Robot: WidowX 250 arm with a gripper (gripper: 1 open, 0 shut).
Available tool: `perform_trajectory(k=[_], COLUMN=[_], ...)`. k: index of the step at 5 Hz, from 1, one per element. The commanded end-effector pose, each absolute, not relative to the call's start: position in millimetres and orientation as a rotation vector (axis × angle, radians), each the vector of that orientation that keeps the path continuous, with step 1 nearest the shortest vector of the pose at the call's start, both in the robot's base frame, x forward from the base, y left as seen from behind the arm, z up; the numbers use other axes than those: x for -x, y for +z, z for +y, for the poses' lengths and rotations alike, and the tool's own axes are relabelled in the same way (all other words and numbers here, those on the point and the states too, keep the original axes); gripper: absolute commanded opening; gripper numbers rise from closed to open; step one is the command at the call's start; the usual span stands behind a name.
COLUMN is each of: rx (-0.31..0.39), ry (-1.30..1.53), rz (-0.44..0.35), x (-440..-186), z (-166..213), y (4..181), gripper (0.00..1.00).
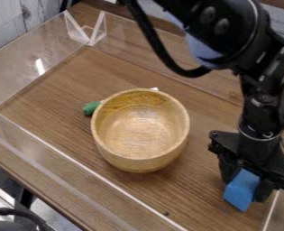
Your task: Put the blue block in the brown bowl
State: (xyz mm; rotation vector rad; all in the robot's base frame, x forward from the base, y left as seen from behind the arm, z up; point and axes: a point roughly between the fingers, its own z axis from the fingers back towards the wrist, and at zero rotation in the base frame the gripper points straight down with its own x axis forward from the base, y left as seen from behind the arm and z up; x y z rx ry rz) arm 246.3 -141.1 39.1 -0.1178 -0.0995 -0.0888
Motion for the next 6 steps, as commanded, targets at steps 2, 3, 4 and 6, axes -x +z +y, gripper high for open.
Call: perform_trajectory(k=[2,3,4,6], rx=[0.127,0.114,0.094,0.100], ry=[-0.082,-0.054,-0.021,0.022], rz=[-0.161,-0.192,-0.260,-0.306], x=[-261,-267,-275,-281], z=[-138,-129,-108,-98], y=[76.1,111.3,153.2,160.2], gripper=[0.00,0.00,0.00,0.00])
